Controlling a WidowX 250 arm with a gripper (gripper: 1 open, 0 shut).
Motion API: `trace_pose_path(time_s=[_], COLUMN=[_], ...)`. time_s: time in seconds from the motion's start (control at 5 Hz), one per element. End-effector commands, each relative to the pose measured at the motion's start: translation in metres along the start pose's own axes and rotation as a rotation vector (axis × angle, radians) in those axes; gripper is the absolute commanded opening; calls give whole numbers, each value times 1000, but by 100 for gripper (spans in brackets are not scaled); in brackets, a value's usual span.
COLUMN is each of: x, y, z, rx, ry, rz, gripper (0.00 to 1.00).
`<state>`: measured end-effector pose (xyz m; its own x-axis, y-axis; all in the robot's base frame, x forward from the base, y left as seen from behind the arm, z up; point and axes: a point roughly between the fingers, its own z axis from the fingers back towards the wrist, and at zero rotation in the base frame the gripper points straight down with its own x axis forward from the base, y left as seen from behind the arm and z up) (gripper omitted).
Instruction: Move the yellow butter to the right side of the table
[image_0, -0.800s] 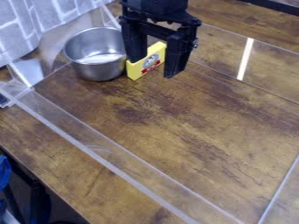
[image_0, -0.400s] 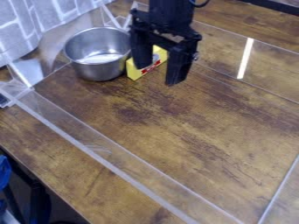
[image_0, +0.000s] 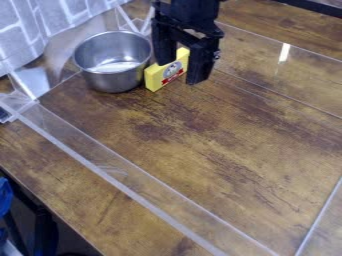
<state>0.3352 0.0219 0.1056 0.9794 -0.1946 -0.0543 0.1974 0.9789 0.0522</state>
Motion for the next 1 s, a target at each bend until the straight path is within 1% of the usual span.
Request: trace_pose_path(time_s=[0.0,0.2,0.4,0.6,0.8], x=[14,24,32,38,43], y=[25,40,54,62,67], z=[11,2,-9,-23,-36], rx=[46,71,90,94,90], ry=[-71,-80,-81,-74,-66], rz=[1,-13,-21,-25,-28], gripper=[100,100,100,100,100])
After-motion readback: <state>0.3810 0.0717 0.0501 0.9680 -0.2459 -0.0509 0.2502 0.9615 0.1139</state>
